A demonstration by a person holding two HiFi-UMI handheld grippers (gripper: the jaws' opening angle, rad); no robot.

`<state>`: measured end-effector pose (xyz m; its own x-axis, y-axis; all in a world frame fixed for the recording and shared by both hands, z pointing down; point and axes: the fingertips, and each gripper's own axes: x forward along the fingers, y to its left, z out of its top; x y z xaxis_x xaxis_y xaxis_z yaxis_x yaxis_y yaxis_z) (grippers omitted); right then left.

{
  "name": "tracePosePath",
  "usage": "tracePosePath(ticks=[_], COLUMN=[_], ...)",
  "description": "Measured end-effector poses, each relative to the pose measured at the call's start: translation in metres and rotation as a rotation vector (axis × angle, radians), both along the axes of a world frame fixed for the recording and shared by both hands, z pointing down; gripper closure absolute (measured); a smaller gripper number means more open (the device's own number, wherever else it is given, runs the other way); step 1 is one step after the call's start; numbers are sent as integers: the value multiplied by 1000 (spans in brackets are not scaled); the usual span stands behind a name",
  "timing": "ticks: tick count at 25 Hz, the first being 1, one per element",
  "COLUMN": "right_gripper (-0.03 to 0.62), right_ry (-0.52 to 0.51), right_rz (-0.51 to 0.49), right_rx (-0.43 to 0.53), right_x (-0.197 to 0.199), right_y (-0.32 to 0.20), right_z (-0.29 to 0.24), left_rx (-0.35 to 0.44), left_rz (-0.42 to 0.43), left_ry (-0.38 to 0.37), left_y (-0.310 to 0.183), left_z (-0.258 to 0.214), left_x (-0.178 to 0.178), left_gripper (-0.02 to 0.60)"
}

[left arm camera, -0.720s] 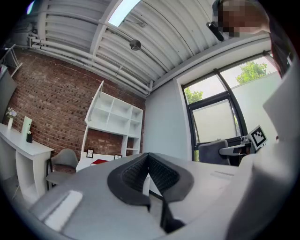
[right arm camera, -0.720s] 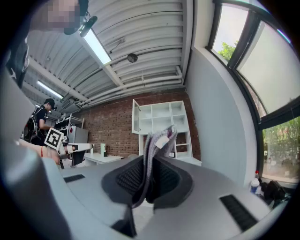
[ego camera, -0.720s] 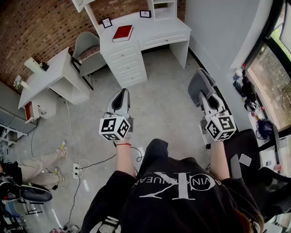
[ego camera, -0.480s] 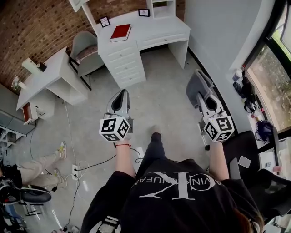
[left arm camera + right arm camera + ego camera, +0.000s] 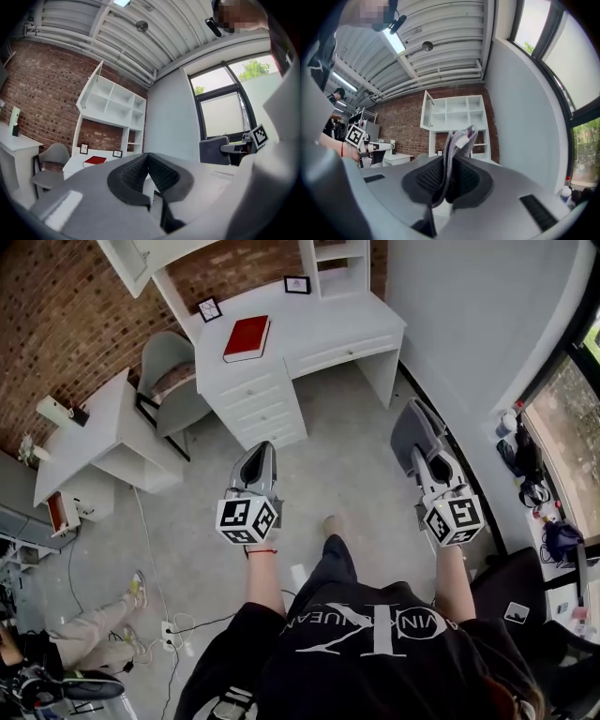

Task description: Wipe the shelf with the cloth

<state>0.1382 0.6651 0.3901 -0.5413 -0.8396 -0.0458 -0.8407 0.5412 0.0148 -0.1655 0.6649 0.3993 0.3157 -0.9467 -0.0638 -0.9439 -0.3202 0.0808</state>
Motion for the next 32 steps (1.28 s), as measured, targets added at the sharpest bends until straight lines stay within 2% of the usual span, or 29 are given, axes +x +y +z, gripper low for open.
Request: tracePosePath(ticks=[4, 11, 18, 21, 25, 29, 32], right_gripper=[537, 537, 537, 537, 537, 537, 536], right_ry=[27, 28, 69, 64, 48, 52, 42], right_rz=[22, 41, 26, 31, 30, 24, 3], right_rx=[28, 5, -4, -21, -21, -9, 5], right_x=[-17, -54, -76, -75, -69, -64, -63], right_y=[-79, -204, -280, -303, -340, -390, -438], right_z=[-11, -15, -8, -3, 0, -1, -4], left_rx=[-2, 14, -1, -13, -16, 3, 6], left_rz=[35, 59, 67, 90, 113, 86, 70], left_ry=[41, 22, 29, 48, 34, 5, 14], left_y=[-97, -227, -298, -320, -351, -394, -438], left_z=[-3, -21, -4, 3, 6, 1, -1], left_x=[-15, -47, -57, -50, -36, -33, -32], left_gripper=[571, 571, 571, 571, 571, 570, 571])
